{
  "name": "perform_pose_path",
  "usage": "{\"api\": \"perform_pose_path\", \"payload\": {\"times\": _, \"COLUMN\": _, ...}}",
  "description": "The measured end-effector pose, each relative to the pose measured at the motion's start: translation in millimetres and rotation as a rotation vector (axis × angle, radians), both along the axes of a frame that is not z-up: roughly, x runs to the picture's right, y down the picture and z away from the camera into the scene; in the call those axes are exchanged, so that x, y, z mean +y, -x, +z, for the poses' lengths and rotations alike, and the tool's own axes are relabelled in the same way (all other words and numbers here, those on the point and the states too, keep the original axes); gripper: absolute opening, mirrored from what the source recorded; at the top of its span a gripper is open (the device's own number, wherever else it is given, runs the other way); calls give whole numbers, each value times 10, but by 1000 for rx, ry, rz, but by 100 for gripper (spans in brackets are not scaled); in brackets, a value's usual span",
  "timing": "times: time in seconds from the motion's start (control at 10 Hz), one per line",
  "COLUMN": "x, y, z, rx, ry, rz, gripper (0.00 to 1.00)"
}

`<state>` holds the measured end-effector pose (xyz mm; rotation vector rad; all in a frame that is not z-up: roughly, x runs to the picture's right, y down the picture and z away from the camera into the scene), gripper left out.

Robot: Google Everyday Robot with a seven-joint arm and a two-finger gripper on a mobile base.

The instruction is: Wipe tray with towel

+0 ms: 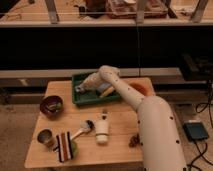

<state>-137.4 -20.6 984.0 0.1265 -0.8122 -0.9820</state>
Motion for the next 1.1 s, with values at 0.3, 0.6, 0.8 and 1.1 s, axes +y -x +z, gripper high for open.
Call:
{"api": "perform_pose_path", "payload": {"times": 0.3, "x": 345, "y": -36, "z": -156, "rx": -62, "ry": -8, "rz": -116, "gripper": 0}}
{"api": "perform_pose_path", "payload": {"times": 0.6, "x": 309, "y": -499, "z": -181, "rx": -47, "ry": -25, "rz": -132, "gripper": 0}}
{"api": "perform_pose_path", "payload": {"times": 0.8, "x": 98, "y": -821, "z": -107, "rx": -19, "ry": -43, "rz": -121, "gripper": 0}}
{"api": "perform_pose_path", "payload": {"times": 1.1, "x": -244, "y": -901, "z": 126, "rx": 6, "ry": -50, "rz": -112, "gripper": 0}}
